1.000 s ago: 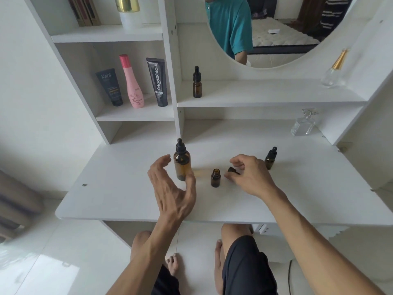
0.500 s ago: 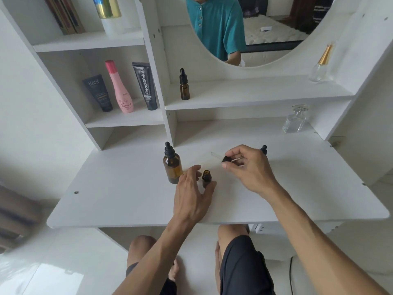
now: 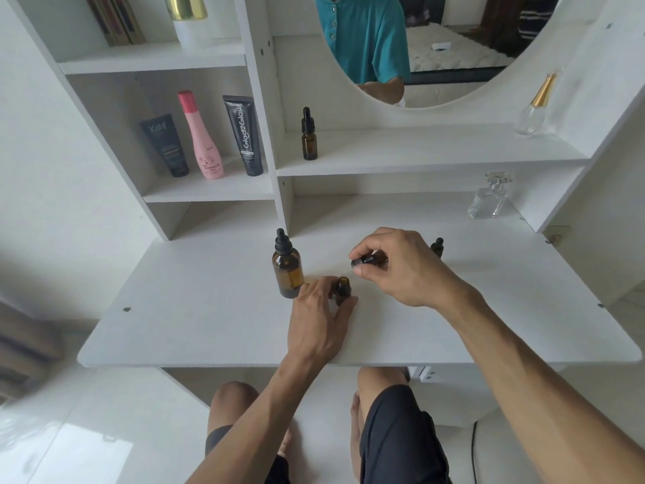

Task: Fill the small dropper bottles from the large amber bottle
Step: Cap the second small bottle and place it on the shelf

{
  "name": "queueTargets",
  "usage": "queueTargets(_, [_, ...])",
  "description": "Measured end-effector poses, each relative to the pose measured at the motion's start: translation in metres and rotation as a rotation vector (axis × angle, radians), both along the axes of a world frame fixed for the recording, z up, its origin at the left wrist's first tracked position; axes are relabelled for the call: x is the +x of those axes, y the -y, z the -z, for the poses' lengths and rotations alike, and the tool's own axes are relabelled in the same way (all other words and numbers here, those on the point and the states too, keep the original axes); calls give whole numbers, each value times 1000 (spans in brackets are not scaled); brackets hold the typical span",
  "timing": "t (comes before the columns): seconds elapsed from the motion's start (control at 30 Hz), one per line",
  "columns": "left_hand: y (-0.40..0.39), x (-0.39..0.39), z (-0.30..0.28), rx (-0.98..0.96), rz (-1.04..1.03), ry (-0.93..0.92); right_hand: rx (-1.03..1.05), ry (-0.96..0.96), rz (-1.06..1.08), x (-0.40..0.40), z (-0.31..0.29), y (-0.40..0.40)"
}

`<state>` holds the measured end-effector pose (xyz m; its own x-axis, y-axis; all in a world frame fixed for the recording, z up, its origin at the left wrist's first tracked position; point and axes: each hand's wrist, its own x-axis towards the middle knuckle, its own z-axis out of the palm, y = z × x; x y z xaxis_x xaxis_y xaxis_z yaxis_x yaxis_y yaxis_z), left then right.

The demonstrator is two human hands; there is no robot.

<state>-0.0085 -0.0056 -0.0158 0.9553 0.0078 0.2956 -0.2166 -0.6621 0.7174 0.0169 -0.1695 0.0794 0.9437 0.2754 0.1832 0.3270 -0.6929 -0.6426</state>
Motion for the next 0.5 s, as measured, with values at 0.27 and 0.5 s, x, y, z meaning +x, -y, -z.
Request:
queueTargets(0.27, [-1,0,0,-24,17,7,-76,14,-24,-3,-9,-3])
queueTargets(0.5, [-2,1,1,-28,19,-2,-175,-9,-40,-3,-14,-7])
